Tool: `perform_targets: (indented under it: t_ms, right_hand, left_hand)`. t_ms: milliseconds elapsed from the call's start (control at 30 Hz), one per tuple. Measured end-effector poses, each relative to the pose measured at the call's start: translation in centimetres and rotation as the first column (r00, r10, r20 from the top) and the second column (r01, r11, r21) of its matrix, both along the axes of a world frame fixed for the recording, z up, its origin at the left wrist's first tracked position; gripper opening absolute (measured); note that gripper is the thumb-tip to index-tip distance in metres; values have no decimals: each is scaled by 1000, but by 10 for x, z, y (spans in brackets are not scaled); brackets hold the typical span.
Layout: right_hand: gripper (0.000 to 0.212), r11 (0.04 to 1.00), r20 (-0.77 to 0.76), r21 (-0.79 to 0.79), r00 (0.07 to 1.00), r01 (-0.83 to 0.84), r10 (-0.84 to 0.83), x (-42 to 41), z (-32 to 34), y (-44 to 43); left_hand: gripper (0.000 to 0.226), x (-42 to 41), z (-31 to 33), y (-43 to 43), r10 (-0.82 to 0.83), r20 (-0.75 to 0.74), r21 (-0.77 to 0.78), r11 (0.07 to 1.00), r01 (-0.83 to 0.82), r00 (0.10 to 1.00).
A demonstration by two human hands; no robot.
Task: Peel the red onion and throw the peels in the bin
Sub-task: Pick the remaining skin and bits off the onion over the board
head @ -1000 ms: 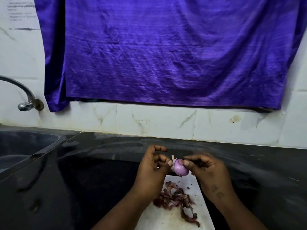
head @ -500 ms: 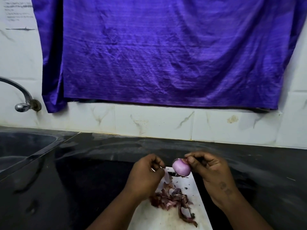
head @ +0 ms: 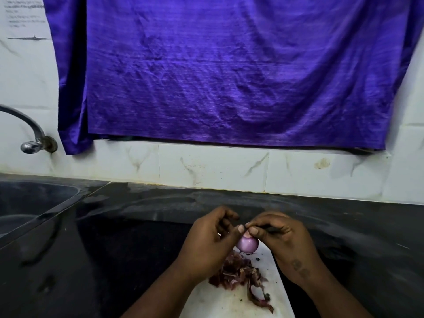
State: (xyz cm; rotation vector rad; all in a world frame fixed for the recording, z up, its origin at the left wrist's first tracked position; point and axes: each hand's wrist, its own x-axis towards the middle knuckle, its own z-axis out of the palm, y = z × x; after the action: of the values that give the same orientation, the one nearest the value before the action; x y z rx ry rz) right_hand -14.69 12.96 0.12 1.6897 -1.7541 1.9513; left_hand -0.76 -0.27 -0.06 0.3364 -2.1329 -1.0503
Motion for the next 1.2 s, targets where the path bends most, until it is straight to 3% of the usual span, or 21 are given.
perform_targets:
  t_ms: [200,367,533,700,833,1200]
  right_hand:
    - [26,999,-86,-10,995,42,-43,2,2,2]
    - [22,995,-79,-57,994,76,-80,-1,4,2]
    - [27,997,-83,-26,993,76,-78,-2,3,2]
    - [23,994,-187,14,976,113,-108,-4,2,3]
    - [23,989,-274,36,953,143,-128,-4,3,4]
    - [20,989,-289,28,948,148,-134,-1,4,6]
  left_hand:
    - [14,0,-1,3,5,19,-231,973,-1,1000]
    - [24,0,-2,4,7,17,-325,946,-1,1000]
    - [28,1,0,6,32,-56,-205,978,-43,998]
    - [38,3,0,5,11,-45,-178,984,-19,999]
    - [40,2,-2,2,7,-50,-177,984,-15,999]
    - [39,2,-3,2,36,-81,-205,977,-52,996]
